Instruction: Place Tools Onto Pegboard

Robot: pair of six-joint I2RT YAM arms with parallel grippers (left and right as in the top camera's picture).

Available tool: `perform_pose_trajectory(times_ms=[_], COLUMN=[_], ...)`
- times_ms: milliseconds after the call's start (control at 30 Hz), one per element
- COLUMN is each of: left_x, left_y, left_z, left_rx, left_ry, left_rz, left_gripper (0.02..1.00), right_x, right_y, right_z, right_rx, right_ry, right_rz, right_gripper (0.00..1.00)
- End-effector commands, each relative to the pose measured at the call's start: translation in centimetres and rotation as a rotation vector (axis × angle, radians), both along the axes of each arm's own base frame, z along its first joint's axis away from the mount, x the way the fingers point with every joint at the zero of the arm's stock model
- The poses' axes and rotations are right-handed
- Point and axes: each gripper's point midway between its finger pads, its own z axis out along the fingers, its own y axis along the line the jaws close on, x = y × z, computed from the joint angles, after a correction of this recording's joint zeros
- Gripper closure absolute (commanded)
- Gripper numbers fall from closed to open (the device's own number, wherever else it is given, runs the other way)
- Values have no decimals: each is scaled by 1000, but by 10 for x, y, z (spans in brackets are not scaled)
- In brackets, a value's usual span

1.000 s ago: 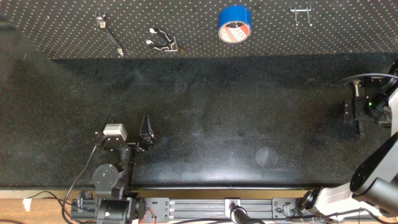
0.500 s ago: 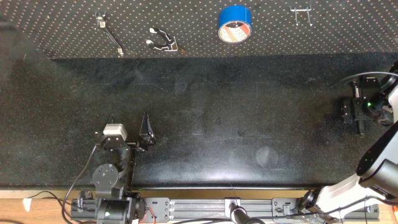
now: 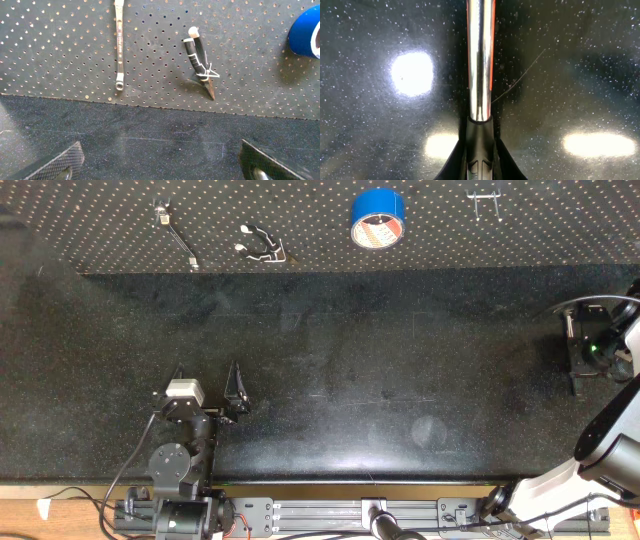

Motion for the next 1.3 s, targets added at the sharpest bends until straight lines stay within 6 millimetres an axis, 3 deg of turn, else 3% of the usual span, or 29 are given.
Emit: perform_pose_trajectory(times_ms=[33,100,167,200,300,400,533,767,1000,1100,1167,1300], left_x=[0,0,0,0,0,0,0,0,0,0,0,0], left_y=[-2,-2,-2,-2,-2,-2,-2,-2,-2,-2,-2,-2], left_z=[-1,-1,-1,-1,-1,-1,-1,-1,-1,-1,-1,-1], left_rx=[12,12,12,12,12,12,12,12,12,12,12,12], left_ry=[1,1,1,1,1,1,1,1,1,1,1,1], left_rz=[-13,-13,-13,-13,-13,-13,-13,-13,-13,-13,-13,-13], left_gripper=[23,23,23,23,23,23,23,23,23,23,23,23], right_x=[42,53,60,67,91,97,101,114,133,134,133,113], right_y=[19,23,55,78,146,180,200,199,189,189,190,196], right_z=[68,123,180,198,222,225,212,175,168,163,167,178], right_rx=[65,41,54,62,116,145,178,202,152,155,154,153], right_ry=[-334,-506,-680,-733,-829,-846,-807,-714,-739,-727,-738,-829], right_rz=[3,-87,-31,13,185,277,325,311,299,297,299,321], right_gripper=[925,923,925,925,923,925,925,925,921,632,25,25])
